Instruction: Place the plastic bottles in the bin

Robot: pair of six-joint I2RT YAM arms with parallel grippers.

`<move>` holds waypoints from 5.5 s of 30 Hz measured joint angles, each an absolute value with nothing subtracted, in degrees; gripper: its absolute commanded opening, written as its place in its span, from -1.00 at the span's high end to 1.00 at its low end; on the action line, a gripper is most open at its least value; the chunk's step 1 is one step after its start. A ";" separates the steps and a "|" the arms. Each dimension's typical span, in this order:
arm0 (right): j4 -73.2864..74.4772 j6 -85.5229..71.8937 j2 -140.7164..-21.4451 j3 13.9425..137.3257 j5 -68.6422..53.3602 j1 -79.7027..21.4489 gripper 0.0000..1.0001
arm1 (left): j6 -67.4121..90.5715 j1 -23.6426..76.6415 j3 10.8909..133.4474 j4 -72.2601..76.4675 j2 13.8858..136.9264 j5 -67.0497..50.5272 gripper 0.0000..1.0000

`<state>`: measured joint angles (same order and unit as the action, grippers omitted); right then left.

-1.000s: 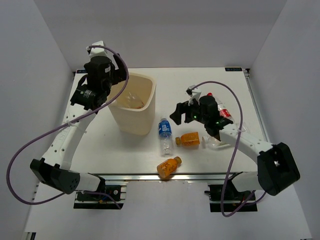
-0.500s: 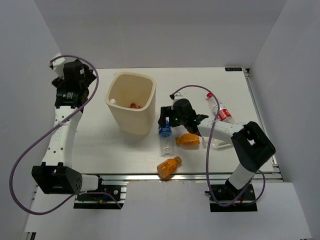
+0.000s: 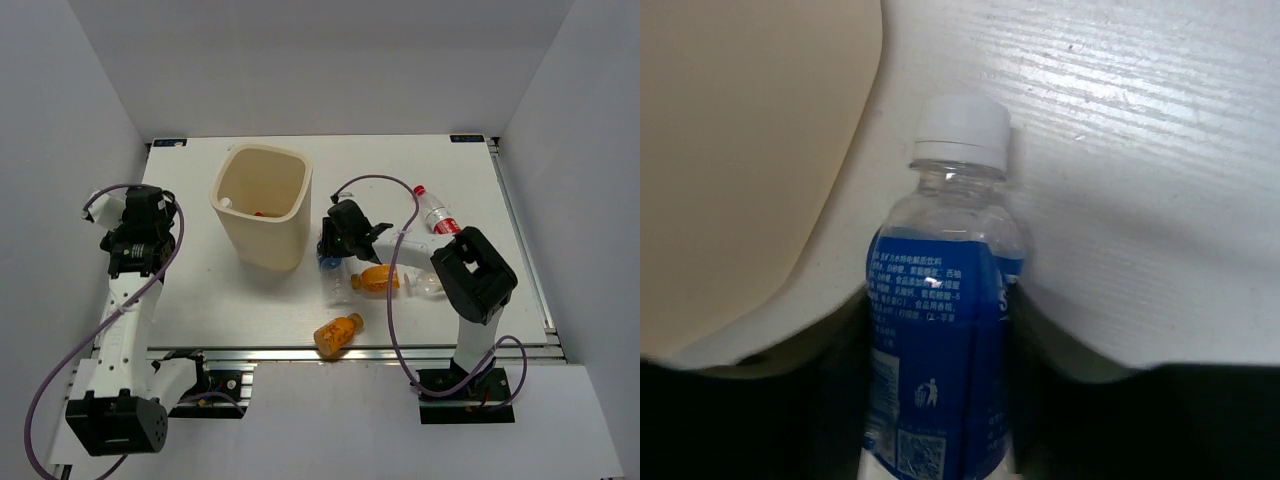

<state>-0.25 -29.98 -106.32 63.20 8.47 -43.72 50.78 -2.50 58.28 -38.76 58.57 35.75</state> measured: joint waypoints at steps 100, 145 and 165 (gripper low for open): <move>-6.07 -18.68 -60.14 47.77 1.58 -19.46 -0.79 | 22.96 60.71 49.28 -14.00 92.27 -5.72 -0.88; -3.42 -6.85 -56.75 44.60 -10.37 -16.36 -0.79 | 5.91 54.24 87.46 -8.84 74.91 29.17 1.00; 19.64 22.20 -67.42 49.39 -30.24 -21.50 -0.79 | 8.64 25.21 82.02 -7.94 83.48 27.92 -0.96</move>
<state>19.64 22.20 -67.42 49.39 -30.24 -21.50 8.64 25.21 82.02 -7.94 83.48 27.92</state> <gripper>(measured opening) 0.895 0.886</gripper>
